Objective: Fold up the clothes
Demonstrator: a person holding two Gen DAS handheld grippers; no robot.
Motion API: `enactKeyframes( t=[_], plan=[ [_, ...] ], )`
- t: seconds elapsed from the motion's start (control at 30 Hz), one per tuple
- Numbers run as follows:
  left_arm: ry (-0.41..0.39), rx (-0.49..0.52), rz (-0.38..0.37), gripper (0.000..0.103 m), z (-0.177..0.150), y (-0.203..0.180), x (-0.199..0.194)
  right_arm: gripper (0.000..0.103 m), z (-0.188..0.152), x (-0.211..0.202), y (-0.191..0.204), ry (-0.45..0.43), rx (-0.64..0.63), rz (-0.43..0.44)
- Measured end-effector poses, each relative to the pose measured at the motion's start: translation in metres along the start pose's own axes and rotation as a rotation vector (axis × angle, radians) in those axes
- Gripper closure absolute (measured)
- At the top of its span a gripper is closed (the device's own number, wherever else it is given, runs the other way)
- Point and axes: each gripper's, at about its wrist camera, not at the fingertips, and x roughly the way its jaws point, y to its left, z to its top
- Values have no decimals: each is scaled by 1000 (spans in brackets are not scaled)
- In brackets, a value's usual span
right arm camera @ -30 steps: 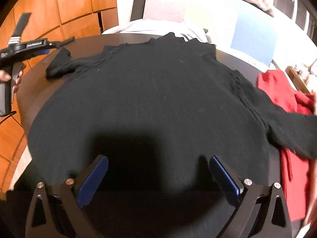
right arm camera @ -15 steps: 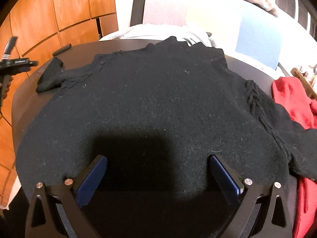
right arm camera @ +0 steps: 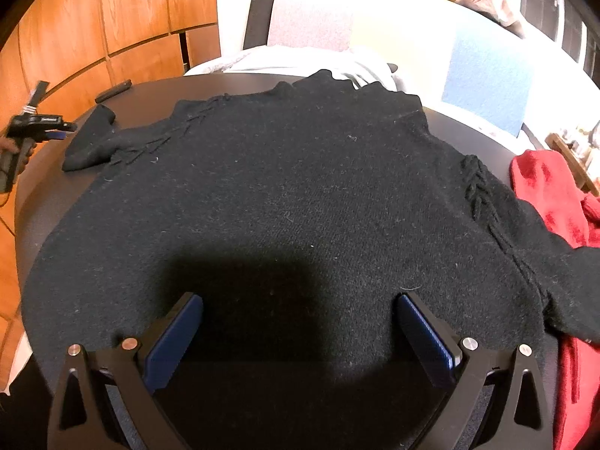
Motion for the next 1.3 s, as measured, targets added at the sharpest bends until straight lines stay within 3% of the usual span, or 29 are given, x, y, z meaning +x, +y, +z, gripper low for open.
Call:
enactKeyframes(
  t=[0.1,0.2,0.27,0.3,0.33,0.47,0.53,0.67,0.73,0.87,0.93,1.0,1.07,1.17,1.23,1.3],
  plan=[
    [10,88,-16,36,2,-20,13,0,0,1,1,2,0,-6],
    [8,149,43,37,-4,-35,16,0,1,1,1,3,2,-9],
    [6,114,55,56,-6,-34,12,0,1,2,2,1,3,-12],
    [8,82,59,92,-6,-32,10,0,1,2,2,1,3,-12],
    [10,49,62,98,-5,-29,6,0,1,2,2,0,3,-12],
    [-58,-169,0,99,-12,3,-35,0,1,2,1,-2,3,-12],
    [-137,-287,-61,100,-17,22,-70,0,1,2,1,-3,3,-11],
    [-259,-440,-99,100,-44,53,-145,0,1,2,-1,-7,3,-8],
    [-274,-452,-40,100,-58,64,-169,0,1,2,-1,-9,3,-7],
    [-247,-471,129,100,-83,84,-180,0,2,2,-2,-13,4,-4],
    [-188,-484,282,95,-94,97,-174,0,3,2,-3,-15,5,-2],
    [-139,-525,409,79,-104,110,-166,0,3,1,-4,-16,6,0],
    [-132,-581,382,78,-116,116,-167,0,3,1,-6,-19,7,4],
    [-173,-393,312,75,-127,83,-176,0,2,-1,-7,-20,8,8],
    [-197,-265,265,68,-134,60,-181,0,3,-1,-7,-22,8,9],
    [-170,-67,222,60,-141,23,-171,0,3,-1,-8,-24,8,11]
  ],
)
